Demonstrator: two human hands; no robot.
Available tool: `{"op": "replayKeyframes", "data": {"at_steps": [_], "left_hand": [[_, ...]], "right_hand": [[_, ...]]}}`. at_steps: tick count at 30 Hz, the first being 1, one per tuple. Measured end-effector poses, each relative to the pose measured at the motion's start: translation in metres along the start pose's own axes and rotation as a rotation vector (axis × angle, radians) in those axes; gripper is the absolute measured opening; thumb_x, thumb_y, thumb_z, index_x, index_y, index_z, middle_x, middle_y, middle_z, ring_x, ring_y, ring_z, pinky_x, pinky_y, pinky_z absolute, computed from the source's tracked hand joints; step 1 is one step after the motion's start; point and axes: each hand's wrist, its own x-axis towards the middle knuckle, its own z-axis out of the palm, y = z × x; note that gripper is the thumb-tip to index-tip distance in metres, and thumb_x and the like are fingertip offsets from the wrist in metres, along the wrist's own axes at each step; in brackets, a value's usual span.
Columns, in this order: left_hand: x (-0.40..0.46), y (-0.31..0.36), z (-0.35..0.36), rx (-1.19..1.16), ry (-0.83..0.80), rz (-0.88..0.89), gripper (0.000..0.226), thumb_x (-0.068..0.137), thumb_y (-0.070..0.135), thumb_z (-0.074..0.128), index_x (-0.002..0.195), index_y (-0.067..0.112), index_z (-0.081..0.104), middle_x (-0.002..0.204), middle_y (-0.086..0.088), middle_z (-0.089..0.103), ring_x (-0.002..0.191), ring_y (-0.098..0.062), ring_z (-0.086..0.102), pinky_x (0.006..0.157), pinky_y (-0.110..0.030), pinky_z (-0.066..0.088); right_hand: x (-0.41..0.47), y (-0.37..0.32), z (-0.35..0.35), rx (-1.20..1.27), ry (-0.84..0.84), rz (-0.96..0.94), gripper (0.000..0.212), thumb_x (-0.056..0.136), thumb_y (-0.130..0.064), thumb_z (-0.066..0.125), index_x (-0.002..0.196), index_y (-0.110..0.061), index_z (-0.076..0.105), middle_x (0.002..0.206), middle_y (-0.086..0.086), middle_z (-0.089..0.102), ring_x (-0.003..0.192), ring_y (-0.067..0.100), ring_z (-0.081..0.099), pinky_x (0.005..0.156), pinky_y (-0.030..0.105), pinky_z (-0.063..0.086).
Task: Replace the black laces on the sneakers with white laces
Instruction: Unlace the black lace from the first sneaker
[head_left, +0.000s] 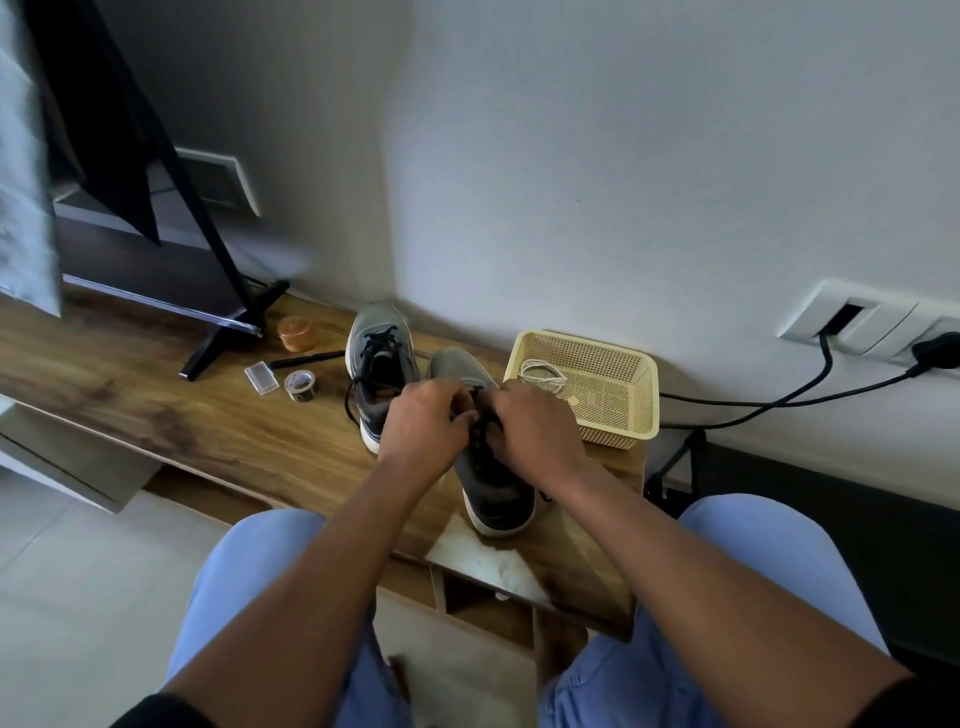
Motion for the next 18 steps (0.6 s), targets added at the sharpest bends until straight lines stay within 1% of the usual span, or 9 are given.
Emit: {"op": "replayKeyframes", "data": {"at_steps": [2, 5, 7, 9, 11, 13, 15, 18], "left_hand": [[0.005, 0.003, 0.002, 0.042, -0.025, -0.026, 0.008, 0.088, 0.017, 0.078, 0.09, 0.012, 0.072, 0.087, -0.004, 0.073, 0.086, -0.027, 0.069, 0.078, -0.042, 0.059], [0.009, 0.003, 0.003, 0.096, -0.066, -0.06, 0.008, 0.093, 0.015, 0.07, 0.092, 0.009, 0.066, 0.089, -0.009, 0.069, 0.086, -0.032, 0.066, 0.077, -0.044, 0.058], [0.011, 0.005, 0.002, 0.116, -0.11, -0.055, 0.007, 0.095, 0.018, 0.067, 0.094, 0.012, 0.065, 0.09, -0.008, 0.068, 0.085, -0.03, 0.065, 0.076, -0.043, 0.058], [0.011, 0.006, 0.0, 0.126, -0.156, -0.044, 0.007, 0.094, 0.021, 0.066, 0.097, 0.014, 0.065, 0.09, -0.006, 0.067, 0.085, -0.029, 0.064, 0.075, -0.04, 0.056], [0.01, 0.006, -0.005, 0.14, -0.186, -0.038, 0.008, 0.089, 0.019, 0.067, 0.096, 0.015, 0.066, 0.088, -0.005, 0.068, 0.083, -0.027, 0.065, 0.071, -0.036, 0.053], [0.007, 0.006, -0.008, 0.173, -0.219, -0.042, 0.012, 0.084, 0.015, 0.068, 0.095, 0.017, 0.067, 0.088, -0.004, 0.069, 0.083, -0.027, 0.068, 0.07, -0.035, 0.053], [0.006, 0.008, -0.009, 0.216, -0.249, -0.05, 0.015, 0.08, 0.012, 0.068, 0.092, 0.02, 0.065, 0.085, 0.0, 0.067, 0.086, -0.028, 0.069, 0.07, -0.034, 0.053], [0.006, 0.011, -0.012, 0.255, -0.249, -0.069, 0.015, 0.08, 0.01, 0.066, 0.083, 0.022, 0.058, 0.074, 0.004, 0.056, 0.087, -0.031, 0.068, 0.068, -0.032, 0.044]], "right_hand": [[0.009, 0.001, -0.004, 0.03, -0.022, -0.007, 0.011, 0.085, -0.024, 0.061, 0.089, -0.017, 0.068, 0.091, 0.006, 0.063, 0.084, 0.034, 0.065, 0.058, 0.036, 0.041], [0.016, -0.003, -0.009, 0.063, -0.061, -0.028, 0.009, 0.084, -0.02, 0.061, 0.084, -0.014, 0.067, 0.088, 0.01, 0.066, 0.083, 0.037, 0.065, 0.059, 0.034, 0.038], [0.014, 0.001, -0.01, 0.07, -0.076, -0.034, 0.009, 0.084, -0.02, 0.061, 0.086, -0.014, 0.067, 0.088, 0.011, 0.067, 0.083, 0.039, 0.066, 0.06, 0.037, 0.042], [0.012, 0.003, -0.01, 0.063, -0.089, -0.042, 0.012, 0.085, -0.02, 0.06, 0.092, -0.015, 0.068, 0.093, 0.011, 0.067, 0.086, 0.039, 0.066, 0.064, 0.04, 0.047], [0.013, 0.0, -0.01, 0.067, -0.091, -0.062, 0.016, 0.085, -0.019, 0.06, 0.099, -0.017, 0.069, 0.096, 0.01, 0.069, 0.088, 0.038, 0.067, 0.067, 0.041, 0.05], [0.013, -0.004, -0.009, 0.053, -0.1, -0.085, 0.017, 0.086, -0.019, 0.06, 0.101, -0.018, 0.068, 0.095, 0.01, 0.069, 0.088, 0.038, 0.067, 0.068, 0.042, 0.053], [0.012, -0.006, -0.008, 0.033, -0.105, -0.097, 0.013, 0.087, -0.018, 0.059, 0.099, -0.018, 0.065, 0.093, 0.01, 0.068, 0.086, 0.038, 0.067, 0.068, 0.045, 0.054], [0.013, -0.007, -0.008, 0.021, -0.089, -0.124, 0.01, 0.089, -0.018, 0.06, 0.099, -0.019, 0.062, 0.09, 0.01, 0.069, 0.084, 0.039, 0.067, 0.065, 0.045, 0.053]]}}
